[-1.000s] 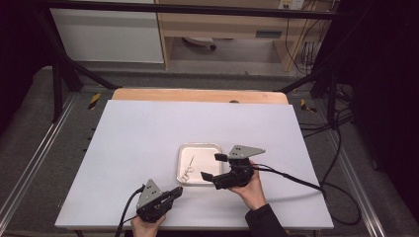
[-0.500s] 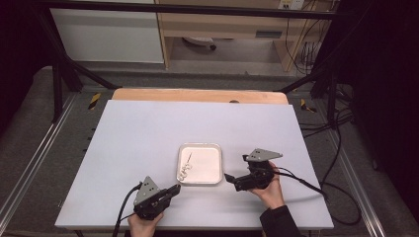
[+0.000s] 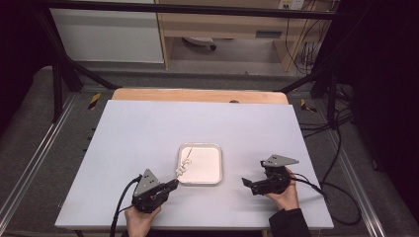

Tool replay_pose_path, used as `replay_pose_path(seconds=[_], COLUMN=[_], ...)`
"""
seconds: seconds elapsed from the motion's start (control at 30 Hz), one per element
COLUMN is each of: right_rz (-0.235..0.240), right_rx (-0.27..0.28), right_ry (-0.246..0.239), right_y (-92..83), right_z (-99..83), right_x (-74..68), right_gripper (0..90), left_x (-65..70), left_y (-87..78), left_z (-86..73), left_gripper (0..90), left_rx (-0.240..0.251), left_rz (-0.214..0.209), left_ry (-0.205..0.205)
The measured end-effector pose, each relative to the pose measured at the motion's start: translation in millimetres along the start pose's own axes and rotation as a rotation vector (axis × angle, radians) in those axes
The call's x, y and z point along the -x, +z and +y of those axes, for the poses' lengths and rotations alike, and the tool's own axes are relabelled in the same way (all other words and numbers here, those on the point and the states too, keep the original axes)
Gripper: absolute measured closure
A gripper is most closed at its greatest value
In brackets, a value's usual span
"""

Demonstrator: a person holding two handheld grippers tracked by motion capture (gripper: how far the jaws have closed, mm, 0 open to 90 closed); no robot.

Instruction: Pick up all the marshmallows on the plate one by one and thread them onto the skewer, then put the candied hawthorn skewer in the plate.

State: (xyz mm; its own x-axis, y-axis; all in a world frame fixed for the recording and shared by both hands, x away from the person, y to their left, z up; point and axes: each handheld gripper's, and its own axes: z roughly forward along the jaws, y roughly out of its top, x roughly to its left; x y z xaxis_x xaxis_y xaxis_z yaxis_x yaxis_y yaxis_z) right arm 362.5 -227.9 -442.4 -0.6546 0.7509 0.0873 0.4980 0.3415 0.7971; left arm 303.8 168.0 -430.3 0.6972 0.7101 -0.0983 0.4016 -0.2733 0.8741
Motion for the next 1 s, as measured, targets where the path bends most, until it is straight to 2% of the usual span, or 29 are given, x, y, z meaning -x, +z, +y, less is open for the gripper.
replay_pose_path(seconds=[0.2,0.57,1.0], right_rz=[-0.014,-0.004,-0.002], right_rx=[-0.015,-0.011,-0.01], right_ry=[-0.002,0.008,0.017], right_y=[-5.7,-8.9,-9.7], right_z=[-10.1,-14.1,-15.2], right_x=[5.6,9.0,10.0], right_gripper=[0.6,0.6,0.6], left_x=[-0.2,-3.7,-5.9], left_y=[2.5,7.6,30.2], left_z=[6.2,24.5,49.0], left_gripper=[88.3,88.3,88.3], left_rx=[-0.031,-0.077,-0.143], left_rz=[-0.001,0.003,0.004], left_ry=[0.013,0.021,0.042])
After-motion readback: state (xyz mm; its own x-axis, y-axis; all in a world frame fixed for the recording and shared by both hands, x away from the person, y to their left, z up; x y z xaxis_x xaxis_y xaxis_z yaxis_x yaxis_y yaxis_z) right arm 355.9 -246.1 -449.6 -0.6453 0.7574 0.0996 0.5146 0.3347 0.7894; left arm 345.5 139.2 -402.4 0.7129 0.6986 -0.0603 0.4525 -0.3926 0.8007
